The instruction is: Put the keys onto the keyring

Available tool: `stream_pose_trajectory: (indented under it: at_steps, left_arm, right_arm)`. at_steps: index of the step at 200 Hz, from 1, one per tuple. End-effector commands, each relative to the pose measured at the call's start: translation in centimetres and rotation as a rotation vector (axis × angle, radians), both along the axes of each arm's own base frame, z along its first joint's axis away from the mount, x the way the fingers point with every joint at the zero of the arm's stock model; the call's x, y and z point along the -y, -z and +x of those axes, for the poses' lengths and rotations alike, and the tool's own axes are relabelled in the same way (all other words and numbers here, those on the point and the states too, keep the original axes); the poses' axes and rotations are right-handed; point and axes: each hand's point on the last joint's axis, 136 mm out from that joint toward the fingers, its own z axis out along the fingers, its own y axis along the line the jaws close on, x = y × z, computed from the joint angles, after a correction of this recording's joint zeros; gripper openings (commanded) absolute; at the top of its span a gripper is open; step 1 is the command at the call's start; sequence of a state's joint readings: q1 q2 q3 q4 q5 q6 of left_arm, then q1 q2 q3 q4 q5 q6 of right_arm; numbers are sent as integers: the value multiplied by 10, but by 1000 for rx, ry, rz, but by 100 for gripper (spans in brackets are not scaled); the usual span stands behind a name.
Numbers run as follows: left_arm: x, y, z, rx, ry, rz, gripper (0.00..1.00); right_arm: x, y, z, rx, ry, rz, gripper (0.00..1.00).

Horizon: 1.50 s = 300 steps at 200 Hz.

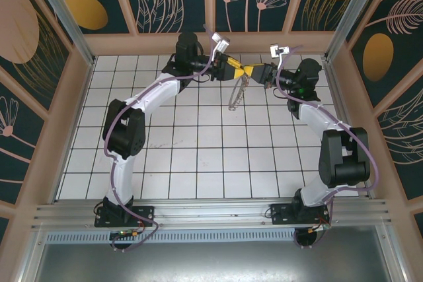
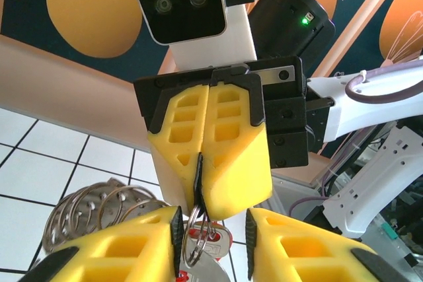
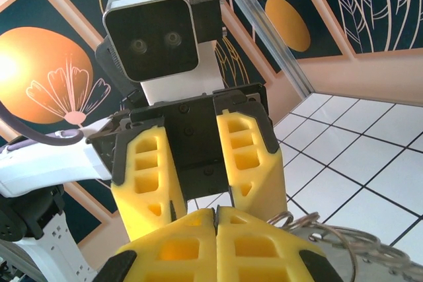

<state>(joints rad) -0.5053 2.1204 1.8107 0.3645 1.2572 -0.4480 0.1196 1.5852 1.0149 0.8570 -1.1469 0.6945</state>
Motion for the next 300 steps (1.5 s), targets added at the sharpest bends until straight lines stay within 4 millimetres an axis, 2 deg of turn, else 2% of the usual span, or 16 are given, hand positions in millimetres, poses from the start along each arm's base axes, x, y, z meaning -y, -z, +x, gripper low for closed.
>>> stream_pose_trajectory:
  at_steps: [1, 37, 69, 102, 119, 132, 161, 229, 300]
  left_arm:
    - [2, -8, -4, 46, 35, -27, 26]
    - [2, -12, -5, 56, 34, -35, 15]
    - [1, -14, -6, 63, 32, -40, 0]
    - [1, -17, -5, 67, 18, -50, 0]
    - [0, -19, -4, 75, 1, -55, 0]
    - [-1, -23, -3, 82, -18, -61, 0]
    - [-4, -31, -2, 97, -72, -83, 0]
    - [-14, -53, -12, 102, -121, -178, 0]
    - [-14, -57, -18, 91, -100, -201, 0]
  right_arm:
    - [-4, -22, -7, 96, -23, 11, 0]
    - [-3, -20, -6, 93, -21, 10, 0]
    - [-3, -19, -5, 88, -17, 8, 0]
    - [-1, -21, 0, 74, 4, 12, 0]
    - [4, -23, 0, 71, 22, 18, 22]
    - [11, -24, 1, 69, 49, 24, 33]
    - [25, -23, -4, 62, 100, 41, 42]
    - [28, -22, -22, 70, 105, 60, 43]
    - [16, -21, -17, 65, 58, 82, 42]
